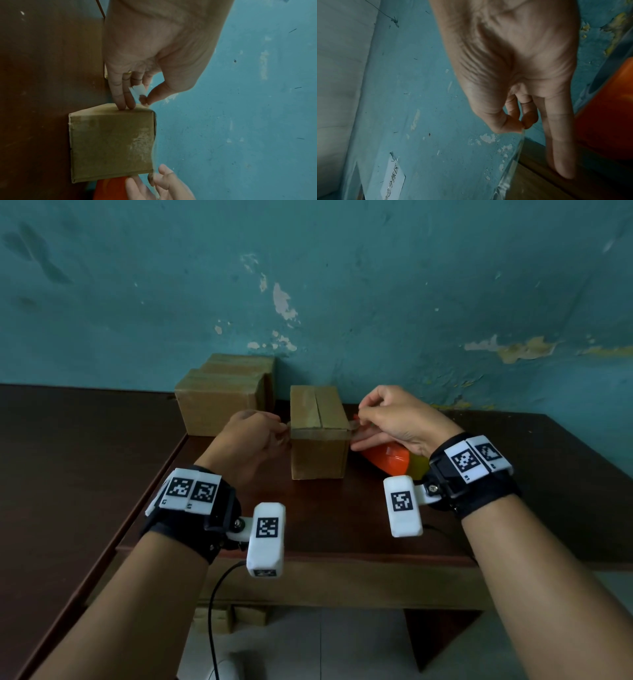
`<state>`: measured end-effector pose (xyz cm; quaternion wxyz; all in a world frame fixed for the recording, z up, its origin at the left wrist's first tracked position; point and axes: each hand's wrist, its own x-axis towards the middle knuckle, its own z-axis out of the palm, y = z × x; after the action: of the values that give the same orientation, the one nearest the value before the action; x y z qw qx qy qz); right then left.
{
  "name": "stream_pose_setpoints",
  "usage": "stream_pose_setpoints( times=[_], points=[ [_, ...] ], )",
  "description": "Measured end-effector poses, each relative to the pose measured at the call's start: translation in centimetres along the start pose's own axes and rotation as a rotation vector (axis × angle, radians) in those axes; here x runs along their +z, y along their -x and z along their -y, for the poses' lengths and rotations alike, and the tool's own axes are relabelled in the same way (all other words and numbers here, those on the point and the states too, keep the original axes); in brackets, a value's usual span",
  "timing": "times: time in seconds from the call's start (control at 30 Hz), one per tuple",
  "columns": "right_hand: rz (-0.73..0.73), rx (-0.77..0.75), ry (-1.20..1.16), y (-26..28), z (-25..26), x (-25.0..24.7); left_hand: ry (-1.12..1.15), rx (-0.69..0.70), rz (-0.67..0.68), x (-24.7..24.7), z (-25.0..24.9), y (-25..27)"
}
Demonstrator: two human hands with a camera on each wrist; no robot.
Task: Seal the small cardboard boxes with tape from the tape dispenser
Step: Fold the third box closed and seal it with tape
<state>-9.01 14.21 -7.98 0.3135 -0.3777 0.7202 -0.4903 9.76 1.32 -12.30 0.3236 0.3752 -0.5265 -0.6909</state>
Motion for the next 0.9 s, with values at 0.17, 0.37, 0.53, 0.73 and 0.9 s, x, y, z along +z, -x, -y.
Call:
stream_pose_setpoints(
  times=[0.17, 0.37, 0.53, 0.73, 0.9],
  points=[
    [0.023, 0.003, 0.018, 0.0, 0.1, -0.5, -0.004, -0.002, 0.003, 0.0, 0.1, 0.0],
    [0.014, 0.013, 0.113, 0.0, -0.2, 0.3, -0.075, 0.027, -0.009, 0.5, 0.3, 0.0],
    [0.026, -0.004, 0.182, -0.5, -0.7, 1.0, -0.16, 0.086, -0.038, 0.8, 0.3, 0.1],
    [0.017, -0.004, 0.153, -0.9, -1.0, 1.0, -0.153, 0.063, -0.054, 0.8, 0.7, -0.1],
    [0.006, 0.004, 0.129, -0.6, -1.0, 0.5, -0.166, 0.055, -0.062, 0.9, 1.1, 0.0]
  ],
)
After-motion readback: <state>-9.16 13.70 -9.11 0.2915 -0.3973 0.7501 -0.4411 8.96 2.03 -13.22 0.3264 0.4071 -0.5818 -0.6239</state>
